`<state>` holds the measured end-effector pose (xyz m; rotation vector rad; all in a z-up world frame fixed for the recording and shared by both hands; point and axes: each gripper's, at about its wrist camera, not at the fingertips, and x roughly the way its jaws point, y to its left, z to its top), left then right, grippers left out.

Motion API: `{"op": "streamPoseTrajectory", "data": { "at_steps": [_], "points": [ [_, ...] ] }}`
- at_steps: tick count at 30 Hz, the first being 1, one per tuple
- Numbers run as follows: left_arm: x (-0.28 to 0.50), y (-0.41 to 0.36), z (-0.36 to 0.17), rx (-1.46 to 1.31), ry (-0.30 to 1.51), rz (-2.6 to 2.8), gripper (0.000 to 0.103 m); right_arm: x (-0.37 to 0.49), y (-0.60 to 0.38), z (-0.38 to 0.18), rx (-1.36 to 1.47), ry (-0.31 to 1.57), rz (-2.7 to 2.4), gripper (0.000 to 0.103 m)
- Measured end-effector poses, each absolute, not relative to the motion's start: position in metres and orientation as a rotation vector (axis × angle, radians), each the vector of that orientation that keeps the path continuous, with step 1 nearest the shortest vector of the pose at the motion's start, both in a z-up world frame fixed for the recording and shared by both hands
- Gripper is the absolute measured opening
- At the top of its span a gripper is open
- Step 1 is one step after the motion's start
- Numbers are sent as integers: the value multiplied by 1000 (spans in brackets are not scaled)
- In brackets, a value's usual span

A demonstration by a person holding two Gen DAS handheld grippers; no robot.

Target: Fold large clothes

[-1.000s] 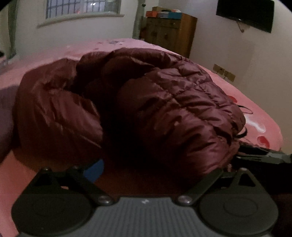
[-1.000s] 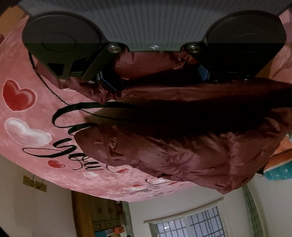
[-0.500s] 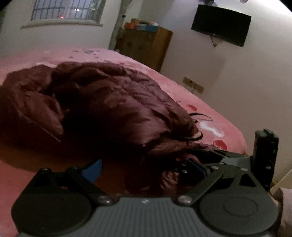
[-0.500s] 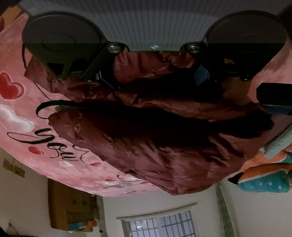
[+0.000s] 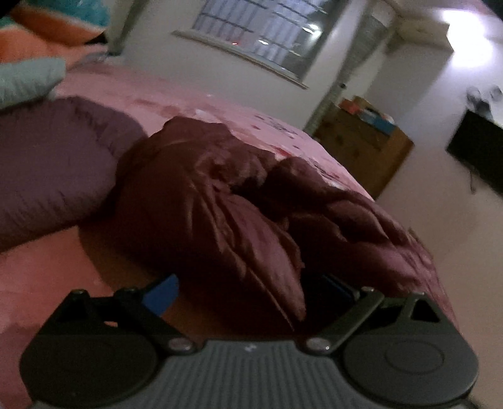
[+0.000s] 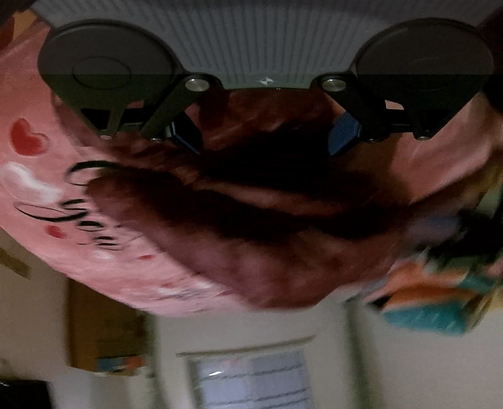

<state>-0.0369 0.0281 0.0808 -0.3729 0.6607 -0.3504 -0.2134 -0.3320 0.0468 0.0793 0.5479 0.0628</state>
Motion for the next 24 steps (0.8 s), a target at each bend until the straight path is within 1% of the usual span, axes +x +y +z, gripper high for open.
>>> {"op": "streamPoseTrajectory", "data": {
  "at_steps": [5, 9, 12, 14, 15, 16, 17, 18, 19, 20, 21, 22, 23, 24],
  "points": [
    [-1, 16, 62, -441, 710, -348, 96, -182, -318, 17, 18, 687, 37, 103],
    [18, 5, 51, -463, 747, -320, 98, -167, -312, 6, -56, 688, 24, 103],
    [28, -2, 46, -451, 770, -299, 98, -160, -304, -3, -131, 686, 24, 103],
    [32, -3, 45, -462, 771, -286, 92, -158, -305, -4, -130, 680, 27, 103],
    [34, -3, 45, -471, 768, -282, 83, -159, -309, -4, -114, 678, 29, 103],
    [34, -2, 46, -478, 765, -276, 74, -162, -315, -3, -97, 676, 28, 101],
    [33, -1, 46, -483, 764, -273, 69, -163, -317, -2, -83, 674, 24, 94],
    [32, 0, 47, -487, 762, -272, 59, -160, -316, -2, -68, 671, 21, 90],
    [31, 1, 49, -489, 762, -271, 50, -157, -316, -1, -56, 668, 17, 81],
    [28, 5, 50, -492, 757, -273, 46, -158, -318, 0, -43, 666, 14, 71],
    [25, 7, 53, -497, 749, -278, 39, -159, -321, 2, -30, 663, 13, 65],
    [23, 9, 55, -501, 741, -283, 34, -160, -324, 2, -12, 663, 7, 57],
    [19, 10, 58, -500, 732, -289, 31, -160, -326, 3, 6, 662, 4, 48],
    [15, 11, 62, -496, 719, -297, 27, -161, -330, 5, 28, 659, 0, 44]
  ]
}}
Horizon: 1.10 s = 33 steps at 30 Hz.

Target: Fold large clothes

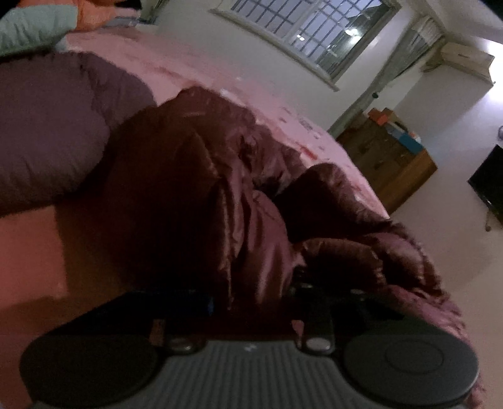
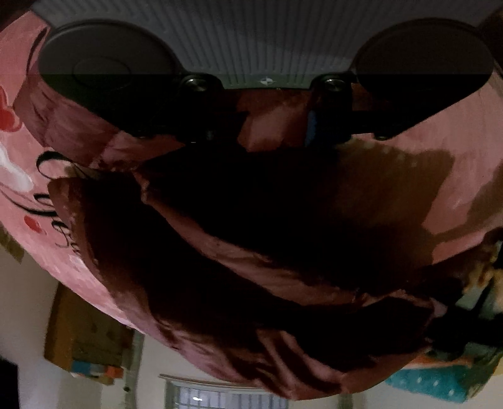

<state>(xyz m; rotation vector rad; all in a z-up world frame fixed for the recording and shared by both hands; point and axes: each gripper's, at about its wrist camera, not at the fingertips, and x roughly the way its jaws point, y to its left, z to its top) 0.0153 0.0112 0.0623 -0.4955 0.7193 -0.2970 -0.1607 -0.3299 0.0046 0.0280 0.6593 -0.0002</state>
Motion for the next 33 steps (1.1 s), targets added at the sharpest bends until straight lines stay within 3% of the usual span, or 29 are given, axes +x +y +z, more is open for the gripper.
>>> {"op": "streamPoseTrajectory", "data": {
  "at_steps": [2, 8, 33],
  "points": [
    [8, 15, 70, -496, 698, -315, 22, -164, -336, 9, 69, 651, -11, 35],
    [-14, 23, 105, -526, 616, -377, 17, -173, -336, 30, 103, 546, -47, 27],
    [-138, 71, 250, -612, 217, -620, 16, -342, -352, 197, 203, -84, -89, 24]
  ]
}}
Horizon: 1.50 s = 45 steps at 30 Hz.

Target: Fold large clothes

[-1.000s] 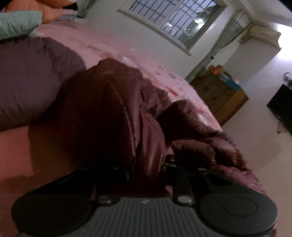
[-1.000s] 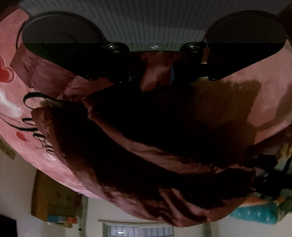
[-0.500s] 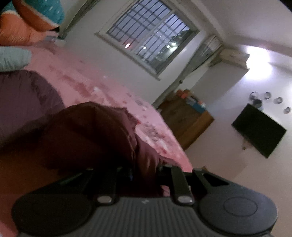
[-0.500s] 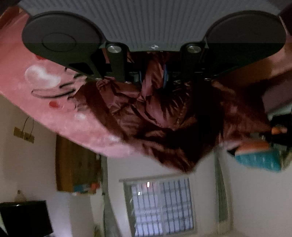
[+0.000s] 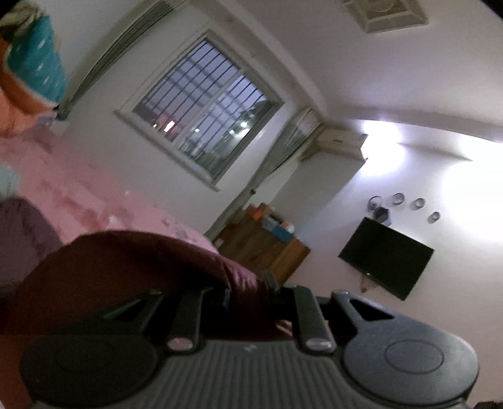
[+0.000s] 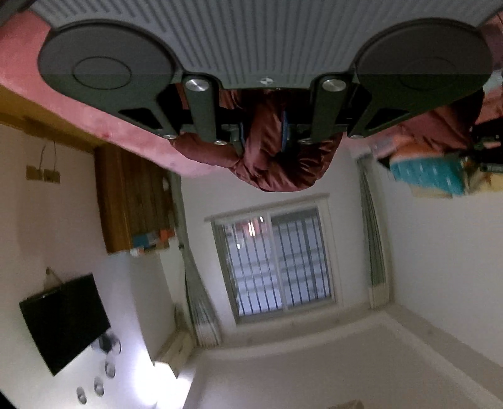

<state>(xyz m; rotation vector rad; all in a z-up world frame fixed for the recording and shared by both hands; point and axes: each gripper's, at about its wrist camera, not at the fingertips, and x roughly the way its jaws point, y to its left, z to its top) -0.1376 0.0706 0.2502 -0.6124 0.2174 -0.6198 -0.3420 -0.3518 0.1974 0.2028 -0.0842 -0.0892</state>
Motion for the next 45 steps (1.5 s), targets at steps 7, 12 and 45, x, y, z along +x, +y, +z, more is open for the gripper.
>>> {"op": "streamPoseTrajectory", "data": {
  "at_steps": [7, 12, 45],
  "points": [
    [-160, 71, 280, -532, 136, -664, 16, -389, -369, 244, 257, -226, -88, 24],
    [-149, 65, 272, -502, 164, -653, 16, -387, -378, 253, 293, -258, -117, 24],
    [109, -126, 162, -149, 434, -579, 36, -162, -473, 124, 248, 226, -545, 30]
  ]
}}
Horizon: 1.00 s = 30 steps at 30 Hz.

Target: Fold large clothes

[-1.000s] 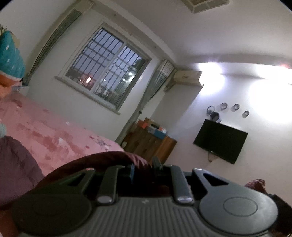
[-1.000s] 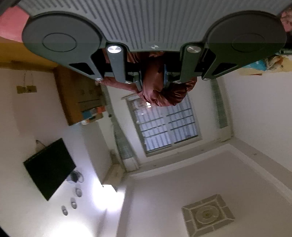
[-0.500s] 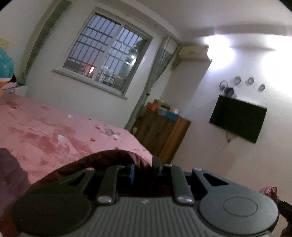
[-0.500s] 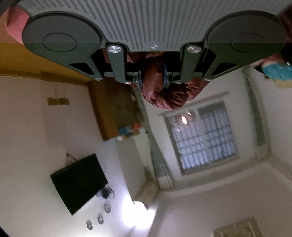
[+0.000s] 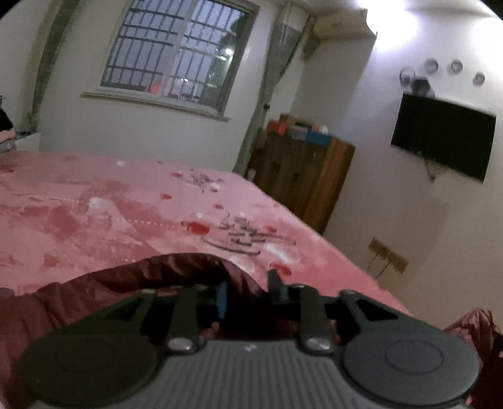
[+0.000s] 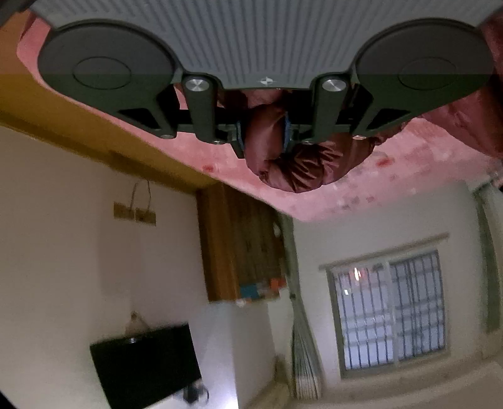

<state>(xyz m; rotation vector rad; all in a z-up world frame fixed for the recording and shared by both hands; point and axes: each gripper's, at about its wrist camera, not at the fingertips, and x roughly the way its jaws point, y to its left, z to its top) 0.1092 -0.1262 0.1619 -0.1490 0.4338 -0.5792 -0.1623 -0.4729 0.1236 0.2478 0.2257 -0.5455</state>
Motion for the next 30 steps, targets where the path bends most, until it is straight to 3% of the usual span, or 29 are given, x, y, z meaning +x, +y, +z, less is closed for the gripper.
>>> {"op": "streamPoseTrajectory", "data": {
  "at_steps": [2, 4, 7, 11, 14, 30],
  "points": [
    [111, -134, 154, -121, 437, -578, 55, -150, -485, 111, 258, 263, -551, 37],
    [109, -138, 148, -95, 436, -586, 81, -138, -497, 97, 270, 296, -561, 41],
    [102, -146, 142, -36, 439, -604, 95, -125, -505, 76, 269, 344, -583, 56],
    [85, -148, 138, 30, 455, -637, 99, -126, -505, 57, 280, 369, -617, 90],
    [68, -144, 139, 49, 434, -665, 101, -125, -506, 56, 280, 372, -617, 100],
    [-45, -53, 142, 123, 366, -583, 102, -188, -496, 87, 329, 245, -599, 103]
  ]
}}
